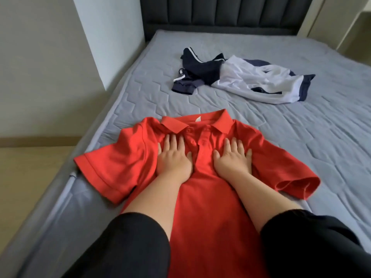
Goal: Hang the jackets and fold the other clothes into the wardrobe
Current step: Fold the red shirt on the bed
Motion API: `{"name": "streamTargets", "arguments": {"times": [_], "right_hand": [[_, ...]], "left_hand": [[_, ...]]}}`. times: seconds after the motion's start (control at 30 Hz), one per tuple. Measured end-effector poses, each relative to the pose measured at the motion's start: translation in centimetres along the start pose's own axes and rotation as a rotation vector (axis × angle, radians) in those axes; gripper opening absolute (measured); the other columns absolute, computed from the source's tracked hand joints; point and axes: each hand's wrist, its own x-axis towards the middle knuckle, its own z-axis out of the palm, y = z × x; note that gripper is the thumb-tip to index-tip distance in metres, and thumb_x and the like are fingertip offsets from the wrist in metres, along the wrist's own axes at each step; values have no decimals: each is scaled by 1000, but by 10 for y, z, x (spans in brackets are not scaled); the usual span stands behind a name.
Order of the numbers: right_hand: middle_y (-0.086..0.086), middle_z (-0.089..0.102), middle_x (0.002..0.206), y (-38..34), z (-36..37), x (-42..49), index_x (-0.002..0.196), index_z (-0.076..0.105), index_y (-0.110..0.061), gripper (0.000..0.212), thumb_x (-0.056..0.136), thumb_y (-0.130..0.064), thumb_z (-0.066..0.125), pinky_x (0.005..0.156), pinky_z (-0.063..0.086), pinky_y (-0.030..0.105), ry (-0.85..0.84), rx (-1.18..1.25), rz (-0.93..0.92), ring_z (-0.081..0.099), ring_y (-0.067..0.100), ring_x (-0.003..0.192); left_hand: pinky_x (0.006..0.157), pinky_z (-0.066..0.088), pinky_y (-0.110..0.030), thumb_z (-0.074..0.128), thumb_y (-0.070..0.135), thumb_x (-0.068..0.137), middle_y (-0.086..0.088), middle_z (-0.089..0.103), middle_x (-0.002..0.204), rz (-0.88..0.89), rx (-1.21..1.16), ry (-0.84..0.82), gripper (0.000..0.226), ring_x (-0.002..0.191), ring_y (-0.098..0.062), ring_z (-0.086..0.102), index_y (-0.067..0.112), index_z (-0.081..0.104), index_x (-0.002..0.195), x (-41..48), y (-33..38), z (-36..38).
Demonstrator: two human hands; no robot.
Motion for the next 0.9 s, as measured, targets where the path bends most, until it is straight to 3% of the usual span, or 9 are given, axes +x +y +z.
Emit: {"name": "streamTargets", "arguments": {"times": [0.2,0.33,0.57,0.9], "right_hand": [[4,-5,161,8,-15,-25,153,2,-14,67,99,-47,24,116,-5,48,-136,62,-33,-10,18,147],[4,-5,161,11,-23,-67,153,-1,-13,67,100,-42,26,117,-2,43,-230,127,-31,-6,18,148],[6,1,161,31,-32,-146,153,7,-13,63,101,-42,27,118,2,39,-296,203,-69,1,19,148],[11,13,160,79,-51,-290,151,19,-10,62,99,-32,44,119,9,36,-314,353,-72,11,20,147]], "left_hand": [[117,2,-43,33,37,100,-3,-4,161,55,-147,-238,64,148,-19,-4,17,4,153,-17,-11,-22],[117,1,-43,30,48,98,-1,-5,161,68,-132,-301,68,147,-18,-6,17,5,153,-59,-6,-28],[117,-2,-42,25,54,97,0,-6,161,75,-76,-306,70,147,-17,-7,19,1,153,-133,1,-35],[117,0,-42,22,54,98,0,-5,161,159,-100,-341,65,147,-17,-6,25,2,153,-283,20,-58]]}}
